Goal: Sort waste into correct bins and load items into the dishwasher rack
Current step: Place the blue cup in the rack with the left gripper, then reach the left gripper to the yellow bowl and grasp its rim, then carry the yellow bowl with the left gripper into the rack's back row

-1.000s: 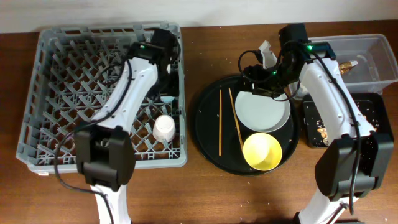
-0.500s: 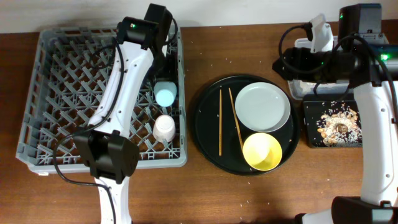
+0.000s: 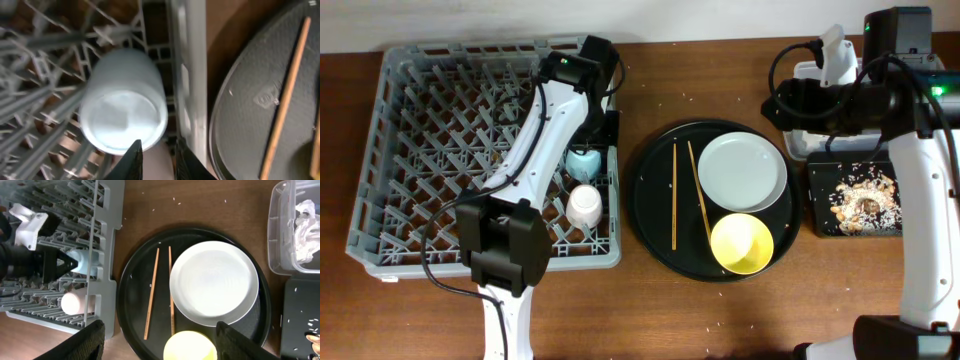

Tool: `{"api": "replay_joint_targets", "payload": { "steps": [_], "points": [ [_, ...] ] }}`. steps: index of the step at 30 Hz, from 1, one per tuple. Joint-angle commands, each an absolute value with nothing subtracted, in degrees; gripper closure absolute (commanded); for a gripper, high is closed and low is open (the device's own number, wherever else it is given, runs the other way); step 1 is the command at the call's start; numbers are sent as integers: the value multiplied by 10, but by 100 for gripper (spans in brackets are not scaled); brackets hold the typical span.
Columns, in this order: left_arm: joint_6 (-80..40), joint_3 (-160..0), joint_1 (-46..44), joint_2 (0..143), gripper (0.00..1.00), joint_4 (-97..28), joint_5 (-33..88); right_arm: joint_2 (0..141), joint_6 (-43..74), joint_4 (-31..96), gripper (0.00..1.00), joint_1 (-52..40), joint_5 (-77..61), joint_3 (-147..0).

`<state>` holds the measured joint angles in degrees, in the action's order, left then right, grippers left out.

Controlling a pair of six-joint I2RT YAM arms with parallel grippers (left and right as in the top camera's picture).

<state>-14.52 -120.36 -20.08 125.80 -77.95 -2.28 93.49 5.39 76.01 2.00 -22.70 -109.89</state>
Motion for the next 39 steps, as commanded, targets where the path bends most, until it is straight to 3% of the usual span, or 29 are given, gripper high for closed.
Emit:
{"api": "replay_joint_targets", "payload": {
  "steps": [1,3,6,7,13,15,22,27,30,33,35,37,39],
  "points": [
    [-142,-1209,-197,1256,78,-759,-60,937,47,762,29,19,-218,-1103],
    [-142,-1284,-197,1255,78,-786,-53,937,47,761,29,19,-218,-1103],
    [-131,-1398,-208,1255,51,-817,153,937,50,755,27,20,-171,-1103],
    [-131,-1393,-230,1260,46,-817,165,937,81,754,23,30,-140,-1103],
    [-131,-1350,-354,1342,48,-747,166,937,114,781,17,155,-123,-1102],
    [-131,-1350,-378,1371,53,-740,166,937,114,786,17,155,-117,-1102],
    [-120,-1350,-405,1397,54,-758,185,941,114,788,16,154,-117,-1102],
    [62,-1350,-471,1397,53,-845,212,941,114,789,16,154,-117,-1101],
    [14,-1349,-515,1423,53,-828,84,941,114,793,16,155,-117,-1102],
    [-39,-1349,-512,1453,61,-816,54,941,114,793,16,155,-117,-1102],
    [-54,-1349,-509,1453,61,-810,44,941,114,793,16,154,-117,-1102],
    [-56,-1349,-509,1453,99,-811,45,941,114,793,16,154,-117,-1102],
    [-58,-1355,-506,1453,99,-827,46,941,114,794,16,154,-117,-1102]
  ]
}}
